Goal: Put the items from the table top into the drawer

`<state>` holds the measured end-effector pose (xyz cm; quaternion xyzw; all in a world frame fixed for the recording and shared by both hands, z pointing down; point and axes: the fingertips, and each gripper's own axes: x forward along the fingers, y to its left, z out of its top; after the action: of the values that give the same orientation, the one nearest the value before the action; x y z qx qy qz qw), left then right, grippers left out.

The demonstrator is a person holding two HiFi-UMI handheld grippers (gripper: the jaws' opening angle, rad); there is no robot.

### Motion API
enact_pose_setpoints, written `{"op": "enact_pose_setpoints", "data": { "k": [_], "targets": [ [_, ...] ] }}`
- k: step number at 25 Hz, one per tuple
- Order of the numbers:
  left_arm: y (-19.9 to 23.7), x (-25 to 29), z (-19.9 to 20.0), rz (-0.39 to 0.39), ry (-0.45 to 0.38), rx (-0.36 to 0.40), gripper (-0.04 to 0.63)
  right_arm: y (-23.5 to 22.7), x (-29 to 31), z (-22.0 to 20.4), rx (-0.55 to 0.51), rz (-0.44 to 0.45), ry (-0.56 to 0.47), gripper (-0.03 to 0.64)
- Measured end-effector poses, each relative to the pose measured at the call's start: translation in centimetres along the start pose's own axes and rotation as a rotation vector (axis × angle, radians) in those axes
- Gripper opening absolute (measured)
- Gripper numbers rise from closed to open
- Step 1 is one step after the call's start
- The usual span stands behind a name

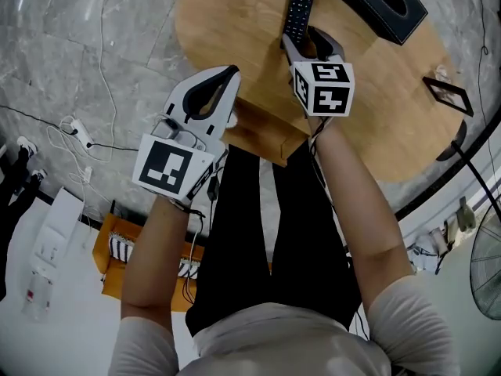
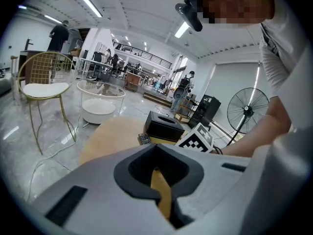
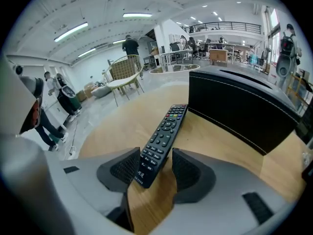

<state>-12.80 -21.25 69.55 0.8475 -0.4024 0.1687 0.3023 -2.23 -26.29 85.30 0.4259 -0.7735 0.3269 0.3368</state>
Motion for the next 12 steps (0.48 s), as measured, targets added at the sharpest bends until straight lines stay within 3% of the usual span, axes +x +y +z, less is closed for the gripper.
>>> {"op": "enact_pose_setpoints", "data": {
  "k": [4,12],
  "targets": [
    [0.2,0.0,-0.7,0.005,-0.002,-0.018,0.009,0.8,0.7,0.0,-0.047,0.005,0.003,0.218],
    [1.1,-1.0,-2.3,0.019,-0.002,-0.051,0.009,3.0,1.7,0.5,-0.134,0.023,0.01,0.117]
  ]
}}
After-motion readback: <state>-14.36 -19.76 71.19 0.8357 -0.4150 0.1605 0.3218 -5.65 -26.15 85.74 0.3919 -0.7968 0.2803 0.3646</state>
